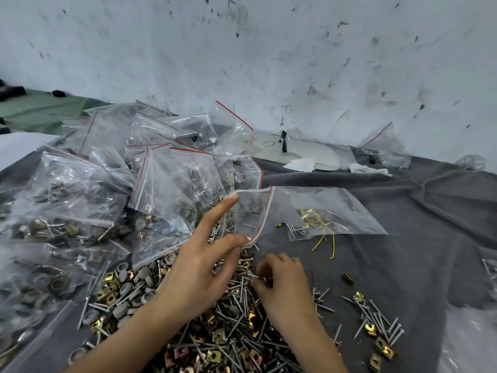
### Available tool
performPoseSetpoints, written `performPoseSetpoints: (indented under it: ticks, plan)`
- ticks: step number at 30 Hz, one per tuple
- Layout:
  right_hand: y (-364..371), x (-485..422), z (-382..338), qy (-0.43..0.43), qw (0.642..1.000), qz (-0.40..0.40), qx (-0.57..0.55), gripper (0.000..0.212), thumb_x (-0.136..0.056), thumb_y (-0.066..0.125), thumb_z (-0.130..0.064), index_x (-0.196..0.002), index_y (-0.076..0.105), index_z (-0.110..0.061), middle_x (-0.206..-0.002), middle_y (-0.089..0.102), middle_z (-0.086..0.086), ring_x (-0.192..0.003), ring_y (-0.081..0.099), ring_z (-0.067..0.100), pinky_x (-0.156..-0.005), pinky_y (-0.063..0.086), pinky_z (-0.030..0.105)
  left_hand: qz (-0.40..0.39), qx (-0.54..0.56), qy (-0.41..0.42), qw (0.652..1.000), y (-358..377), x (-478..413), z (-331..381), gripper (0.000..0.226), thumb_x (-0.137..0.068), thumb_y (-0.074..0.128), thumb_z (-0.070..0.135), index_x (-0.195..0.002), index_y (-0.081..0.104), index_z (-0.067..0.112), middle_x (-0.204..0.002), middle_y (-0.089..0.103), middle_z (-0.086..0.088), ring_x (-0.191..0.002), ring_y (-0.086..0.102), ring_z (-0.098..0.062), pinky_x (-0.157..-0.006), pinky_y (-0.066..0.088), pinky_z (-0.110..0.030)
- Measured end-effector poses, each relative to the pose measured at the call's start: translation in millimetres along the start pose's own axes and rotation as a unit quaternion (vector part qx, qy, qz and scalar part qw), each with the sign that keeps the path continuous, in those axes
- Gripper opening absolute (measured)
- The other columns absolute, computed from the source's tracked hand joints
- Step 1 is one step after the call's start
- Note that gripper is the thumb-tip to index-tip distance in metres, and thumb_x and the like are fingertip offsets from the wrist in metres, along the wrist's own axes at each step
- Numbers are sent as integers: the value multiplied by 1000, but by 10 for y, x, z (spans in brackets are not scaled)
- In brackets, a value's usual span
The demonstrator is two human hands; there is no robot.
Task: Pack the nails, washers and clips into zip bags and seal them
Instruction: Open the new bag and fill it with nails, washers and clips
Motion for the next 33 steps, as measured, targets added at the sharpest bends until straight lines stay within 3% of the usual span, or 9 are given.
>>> performPoseSetpoints:
  ticks: [3, 7, 11, 15, 18, 24, 29, 31, 33]
  plan:
    - [-82, 14, -62, -38, 999, 36, -2, 5, -88, 60, -31, -87, 55, -30, -97, 54, -11, -105, 41, 14, -87, 35, 28, -2, 4, 0, 1000, 6, 7, 4, 18, -92, 51, 16, -97, 68, 9, -150, 33, -13, -142, 30, -21, -108, 34, -21]
    - [-402, 120, -236, -120, 973, 183, -71, 6, -83, 71, -20, -86, 66, -19, -85, 57, -13, -90, 50, 12, -75, 35, 16, 16, -12, 0, 1000, -39, 0, 11, 13, -93, 50, 18, -103, 60, 18, -151, 31, -12, -142, 30, -23, -111, 32, -24]
    - [-736, 400, -423, -216, 903, 356, -110, 11, -80, 69, -14, -90, 66, -9, -84, 63, -3, -83, 55, 11, -76, 43, 21, 24, -21, 5, 999, -80, -14, 47, 13, -93, 50, 18, -103, 59, 18, -151, 31, -11, -141, 31, -23, -109, 33, -22]
    - [-843, 678, -560, -316, 836, 428, -133, 15, -85, 65, -11, -99, 59, -13, -89, 67, -1, -88, 58, 15, -72, 49, 38, -27, -26, 14, 999, 11, -9, 102, 17, -94, 49, 17, -103, 63, 14, -153, 28, -10, -142, 29, -26, -108, 39, -40]
    - [-859, 783, -603, -343, 815, 450, -126, 19, -86, 65, -10, -103, 58, -14, -99, 70, 0, -99, 58, 15, -73, 49, 43, -74, -20, 35, 996, 99, 6, 178, 26, -98, 43, 22, -102, 65, 8, -155, 24, -8, -143, 27, -26, -108, 37, -47]
    - [-876, 659, -537, -253, 848, 463, -57, 26, -92, 56, -25, -112, 68, -12, -125, 57, 9, -122, 44, 25, -99, 39, 43, -94, -21, 44, 994, 132, 41, 190, 22, -96, 46, 18, -98, 66, 8, -155, 25, -10, -143, 27, -26, -106, 41, -47]
    - [-927, 527, -236, -171, 855, 442, -213, 27, -94, 49, -13, -119, 56, -12, -130, 45, 0, -126, 43, 20, -104, 38, 41, -41, -7, 10, 999, 52, 13, 81, 14, -94, 49, 18, -99, 61, 15, -154, 28, -9, -141, 32, -20, -105, 40, -23]
    - [-841, 324, -127, -103, 908, 369, -168, 27, -88, 55, -3, -111, 61, -15, -120, 45, -10, -120, 42, 10, -103, 40, 42, -11, 1, -13, 1000, -7, -5, 24, 13, -94, 48, 21, -101, 59, 20, -153, 29, -6, -139, 34, -14, -102, 41, -18]
    - [-596, 103, -6, -37, 973, 217, -70, 28, -86, 57, -7, -110, 62, -21, -123, 44, -10, -122, 35, 9, -107, 35, 40, 14, 11, -36, 999, -51, -13, -35, 16, -94, 47, 21, -100, 61, 17, -152, 31, -5, -140, 33, -17, -109, 36, -24]
Point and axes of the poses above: each hand's wrist, its own x-axis away from the middle knuckle, its own y-axis out of the palm, z = x × y, the point moved 9 cm from there along -x, towards the middle knuckle
